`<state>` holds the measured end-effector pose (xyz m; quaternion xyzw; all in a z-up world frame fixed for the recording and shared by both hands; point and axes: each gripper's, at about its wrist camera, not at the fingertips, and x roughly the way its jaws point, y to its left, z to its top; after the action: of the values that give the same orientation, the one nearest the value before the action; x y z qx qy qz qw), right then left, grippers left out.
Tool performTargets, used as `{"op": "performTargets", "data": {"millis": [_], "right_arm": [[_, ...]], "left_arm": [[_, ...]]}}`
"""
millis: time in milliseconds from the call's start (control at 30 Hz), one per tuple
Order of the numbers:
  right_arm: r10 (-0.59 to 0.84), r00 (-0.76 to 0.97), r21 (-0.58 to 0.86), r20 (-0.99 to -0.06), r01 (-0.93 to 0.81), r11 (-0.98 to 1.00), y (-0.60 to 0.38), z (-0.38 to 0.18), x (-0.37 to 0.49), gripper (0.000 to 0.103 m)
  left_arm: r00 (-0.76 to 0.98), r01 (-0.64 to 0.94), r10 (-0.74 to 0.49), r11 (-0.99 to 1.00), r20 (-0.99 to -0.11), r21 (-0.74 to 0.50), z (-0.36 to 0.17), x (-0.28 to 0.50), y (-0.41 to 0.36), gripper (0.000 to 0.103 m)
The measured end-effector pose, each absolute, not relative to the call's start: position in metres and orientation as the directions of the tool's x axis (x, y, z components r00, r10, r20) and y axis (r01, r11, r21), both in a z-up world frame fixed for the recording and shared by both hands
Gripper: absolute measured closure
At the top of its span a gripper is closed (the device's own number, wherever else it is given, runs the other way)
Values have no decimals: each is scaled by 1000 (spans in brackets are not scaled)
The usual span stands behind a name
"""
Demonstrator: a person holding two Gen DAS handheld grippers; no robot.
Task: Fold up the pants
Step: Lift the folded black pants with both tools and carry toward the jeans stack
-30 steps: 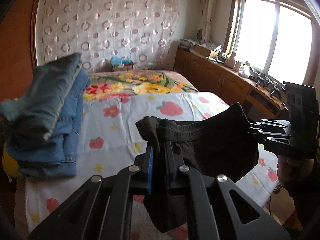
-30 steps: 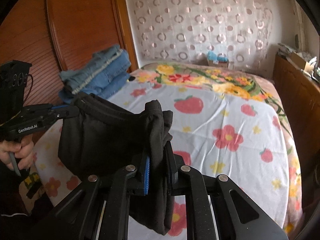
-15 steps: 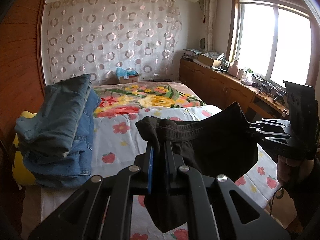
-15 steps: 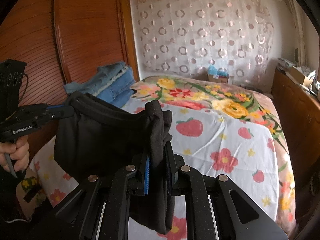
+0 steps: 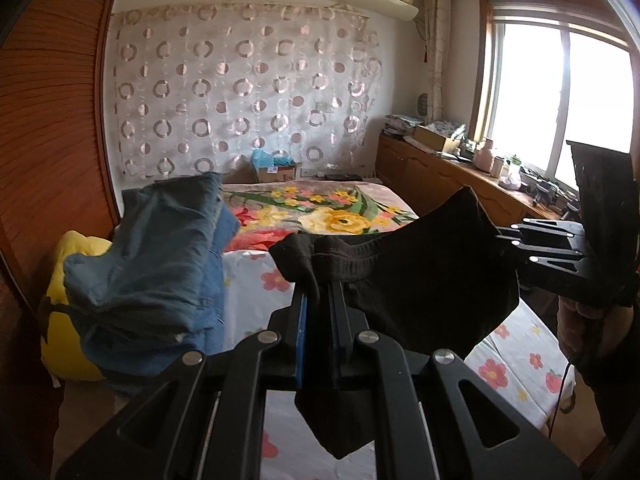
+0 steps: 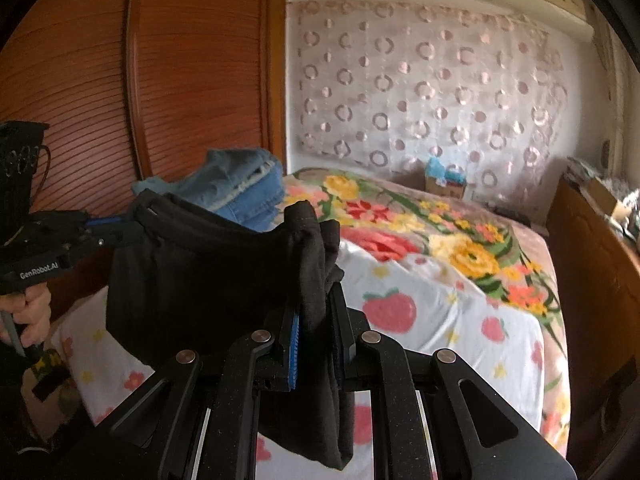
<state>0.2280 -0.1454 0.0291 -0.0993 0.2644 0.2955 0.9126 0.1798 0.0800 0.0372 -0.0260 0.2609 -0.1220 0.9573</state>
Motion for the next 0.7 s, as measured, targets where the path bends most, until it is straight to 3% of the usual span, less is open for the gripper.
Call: {"op": "performTargets", "data": {"millis": [700], "right_arm": [[565,668,-65,-483,-672,738,-74,70,306,93]], "left_arm": [[882,123,-142,990,-449,-73,67,221,134,96]]}}
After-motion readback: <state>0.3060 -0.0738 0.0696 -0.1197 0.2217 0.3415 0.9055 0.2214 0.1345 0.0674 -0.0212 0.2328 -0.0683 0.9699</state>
